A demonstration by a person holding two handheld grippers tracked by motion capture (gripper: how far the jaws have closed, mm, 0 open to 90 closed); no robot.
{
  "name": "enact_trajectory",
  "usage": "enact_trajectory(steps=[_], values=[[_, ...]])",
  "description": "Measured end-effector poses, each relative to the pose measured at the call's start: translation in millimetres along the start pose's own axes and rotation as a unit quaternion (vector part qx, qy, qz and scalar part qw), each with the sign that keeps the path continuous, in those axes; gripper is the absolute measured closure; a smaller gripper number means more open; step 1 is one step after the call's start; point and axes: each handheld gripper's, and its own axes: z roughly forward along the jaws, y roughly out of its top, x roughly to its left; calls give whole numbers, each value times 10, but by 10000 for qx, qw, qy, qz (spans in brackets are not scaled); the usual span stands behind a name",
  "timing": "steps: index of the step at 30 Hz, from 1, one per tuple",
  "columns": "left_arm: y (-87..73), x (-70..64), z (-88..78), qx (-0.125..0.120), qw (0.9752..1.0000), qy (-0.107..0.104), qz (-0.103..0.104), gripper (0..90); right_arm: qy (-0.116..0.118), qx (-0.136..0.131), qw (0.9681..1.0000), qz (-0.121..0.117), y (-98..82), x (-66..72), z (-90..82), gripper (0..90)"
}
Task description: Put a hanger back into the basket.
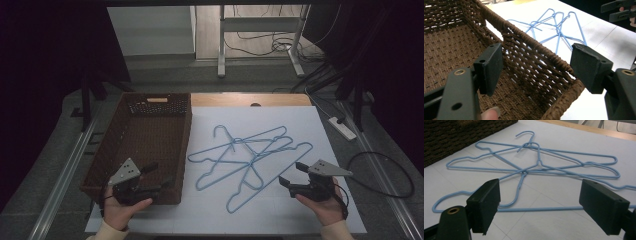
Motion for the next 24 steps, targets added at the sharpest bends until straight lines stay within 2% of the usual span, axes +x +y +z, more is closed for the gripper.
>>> enact_trajectory(steps=[12,24], values=[[-4,1,3,90,9999,64,-21,259,-11,58,10000,28,-16,-40,14,199],[27,-4,30,146,9999,15,22,253,-8,171,9998,-43,-29,31,25,208]])
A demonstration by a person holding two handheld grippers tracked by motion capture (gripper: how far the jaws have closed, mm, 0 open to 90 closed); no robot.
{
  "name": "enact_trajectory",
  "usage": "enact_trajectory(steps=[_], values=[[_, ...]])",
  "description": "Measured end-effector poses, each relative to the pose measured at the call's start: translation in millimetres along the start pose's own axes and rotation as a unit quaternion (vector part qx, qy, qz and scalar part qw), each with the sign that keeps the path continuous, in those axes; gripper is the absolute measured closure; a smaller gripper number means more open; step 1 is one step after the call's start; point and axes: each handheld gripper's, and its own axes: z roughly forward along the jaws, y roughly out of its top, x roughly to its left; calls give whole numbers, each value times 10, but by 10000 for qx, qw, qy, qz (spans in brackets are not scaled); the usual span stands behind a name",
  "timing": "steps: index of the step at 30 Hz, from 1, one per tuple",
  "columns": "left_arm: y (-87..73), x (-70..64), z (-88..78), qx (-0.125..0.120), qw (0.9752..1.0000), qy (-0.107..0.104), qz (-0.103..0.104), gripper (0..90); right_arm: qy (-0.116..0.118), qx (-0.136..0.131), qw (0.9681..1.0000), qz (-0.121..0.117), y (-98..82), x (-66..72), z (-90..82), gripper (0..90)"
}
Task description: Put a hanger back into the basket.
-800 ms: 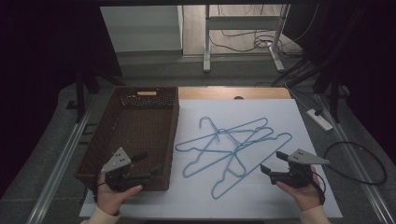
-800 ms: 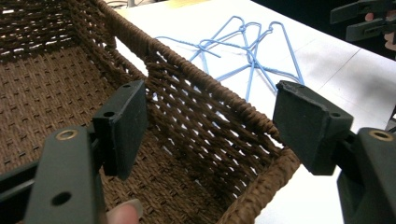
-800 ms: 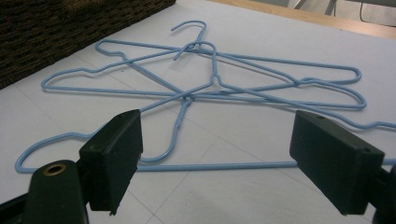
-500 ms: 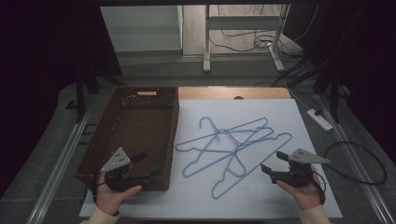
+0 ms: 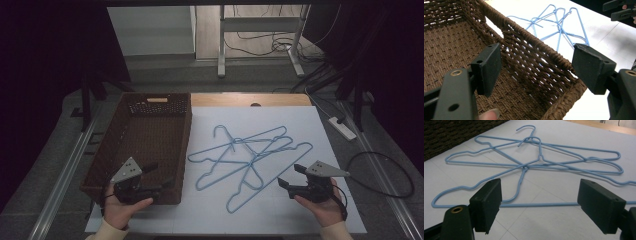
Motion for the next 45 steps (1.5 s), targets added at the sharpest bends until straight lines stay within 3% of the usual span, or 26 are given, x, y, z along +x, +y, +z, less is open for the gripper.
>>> enact_trajectory(steps=[8,20,29,41,45], values=[[19,-5,-7,-3,10000,-16,-23,253,92,94,9999,-2,19,10,31,237],[33,2,-2,-10,10000,-77,-4,255,86,246,9997,-17,190,43,134,237],[51,1,12,26,9999,-113,33,257,61,601,9980,-178,577,-18,387,239],[50,0,21,31,10000,-87,30,258,147,985,9949,-130,766,-99,707,252],[50,15,17,28,10000,-83,37,259,193,1346,9906,-131,807,-123,913,268]])
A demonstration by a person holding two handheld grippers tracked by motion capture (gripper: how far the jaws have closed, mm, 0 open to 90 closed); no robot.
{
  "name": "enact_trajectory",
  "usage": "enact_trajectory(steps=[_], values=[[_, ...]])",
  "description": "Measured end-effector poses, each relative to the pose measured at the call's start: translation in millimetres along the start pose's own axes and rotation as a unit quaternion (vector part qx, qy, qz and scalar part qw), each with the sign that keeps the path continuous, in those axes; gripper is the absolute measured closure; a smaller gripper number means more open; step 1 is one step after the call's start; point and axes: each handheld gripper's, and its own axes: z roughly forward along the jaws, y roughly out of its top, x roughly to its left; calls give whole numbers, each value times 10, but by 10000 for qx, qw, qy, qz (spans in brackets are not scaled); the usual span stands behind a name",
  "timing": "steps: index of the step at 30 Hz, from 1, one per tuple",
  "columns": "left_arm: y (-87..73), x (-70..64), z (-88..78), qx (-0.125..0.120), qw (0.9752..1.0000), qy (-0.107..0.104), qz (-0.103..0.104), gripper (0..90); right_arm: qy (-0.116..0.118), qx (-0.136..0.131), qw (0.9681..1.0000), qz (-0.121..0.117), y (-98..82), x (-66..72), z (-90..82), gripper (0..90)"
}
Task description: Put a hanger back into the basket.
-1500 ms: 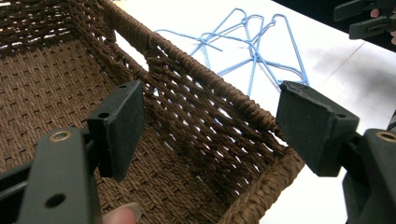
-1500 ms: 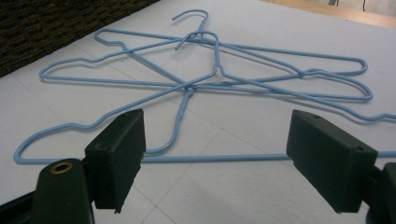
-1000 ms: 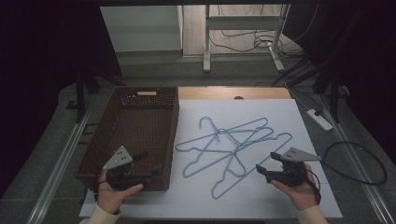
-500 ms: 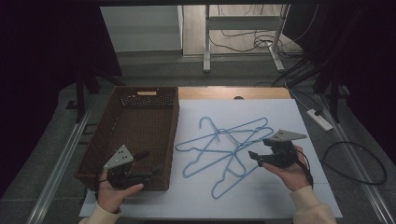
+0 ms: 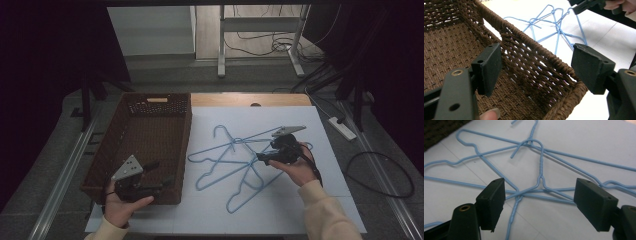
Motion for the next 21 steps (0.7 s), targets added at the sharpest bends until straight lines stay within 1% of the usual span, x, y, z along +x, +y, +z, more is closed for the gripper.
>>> enact_trajectory(steps=[1,2,4,6,12,16,18,21], values=[[0,0,0,0,10000,0,0,259,5,95,10000,14,21,-8,47,275],[0,-2,0,-9,10000,-3,-6,259,5,95,10000,14,21,-8,47,275],[4,-6,-3,-9,10000,-6,9,259,-15,339,9994,18,79,-36,182,284],[5,-8,-5,-12,10000,-11,12,259,-36,478,9988,40,135,-62,301,291],[2,-7,3,13,10000,-13,3,259,-62,645,9979,32,224,-83,471,310],[7,-9,-2,10,10000,-14,10,259,-17,776,9970,-21,274,-80,590,360],[9,-10,-5,7,10000,-13,20,259,-68,882,9961,-67,294,-74,651,386],[8,-10,-1,15,10000,-13,10,259,-101,966,9952,-91,318,-70,732,436]])
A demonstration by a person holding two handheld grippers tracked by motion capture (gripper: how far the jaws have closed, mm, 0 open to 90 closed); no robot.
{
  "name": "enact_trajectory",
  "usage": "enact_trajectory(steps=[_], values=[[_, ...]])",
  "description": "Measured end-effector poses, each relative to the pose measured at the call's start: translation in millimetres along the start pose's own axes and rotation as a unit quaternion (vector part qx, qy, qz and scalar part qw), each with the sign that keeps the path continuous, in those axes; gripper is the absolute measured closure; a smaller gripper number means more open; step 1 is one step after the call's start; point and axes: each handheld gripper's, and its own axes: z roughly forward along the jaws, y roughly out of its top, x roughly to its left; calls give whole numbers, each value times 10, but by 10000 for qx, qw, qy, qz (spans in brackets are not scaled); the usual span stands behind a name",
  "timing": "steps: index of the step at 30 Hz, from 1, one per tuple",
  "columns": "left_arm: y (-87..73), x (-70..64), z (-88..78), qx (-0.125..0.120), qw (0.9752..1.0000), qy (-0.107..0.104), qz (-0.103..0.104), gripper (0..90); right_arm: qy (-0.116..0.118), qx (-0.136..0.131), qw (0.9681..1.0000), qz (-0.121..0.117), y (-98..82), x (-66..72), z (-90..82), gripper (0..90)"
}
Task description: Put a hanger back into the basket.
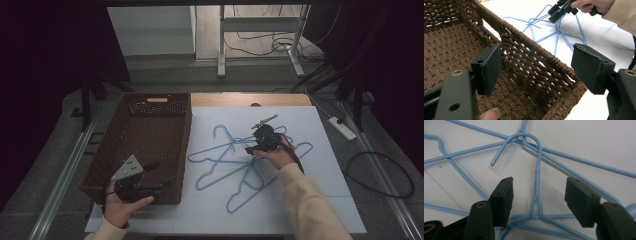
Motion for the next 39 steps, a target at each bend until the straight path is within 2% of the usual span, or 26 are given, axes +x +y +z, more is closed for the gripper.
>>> enact_trajectory(steps=[1,5,6,9,11,13,16,19,22,23,25,26,29,30,34,39], values=[[-1,-1,2,2,10000,-7,-4,259,-26,54,10000,-16,20,1,33,479],[-1,-2,7,14,10000,-9,5,259,-24,109,9999,-9,45,2,80,515],[0,-3,6,16,10000,-10,10,259,-25,200,9998,31,58,4,127,555],[1,-4,5,16,10000,-14,13,259,-25,269,9996,32,59,8,156,593],[0,-3,6,18,10000,-12,7,259,-1,388,9992,55,55,13,183,650],[0,-4,7,17,10000,-15,16,259,-15,418,9991,69,49,14,194,769],[3,-8,4,10,10000,-19,18,259,18,449,9988,184,43,14,170,841],[5,-10,3,8,10000,-17,15,259,43,329,9990,301,36,9,132,857],[7,-10,2,3,10000,-18,13,259,28,231,9993,294,34,14,84,861],[7,-10,3,2,10000,-21,10,259,27,121,9996,257,32,27,23,862],[7,-11,5,6,10000,-20,10,259,21,68,9997,234,30,34,-12,863],[7,-13,6,7,10000,-20,12,259,14,-87,9998,158,24,58,-96,864],[11,-19,10,13,10000,-31,19,259,23,-226,9997,103,16,81,-162,865],[13,-21,9,14,10000,-34,21,259,50,-356,9993,26,6,111,-250,866],[22,-34,8,-1,10000,-42,25,259,66,-565,9984,-25,-15,138,-364,866],[32,-47,12,19,10000,-58,30,260,120,-893,9959,87,-69,145,-555,867]])
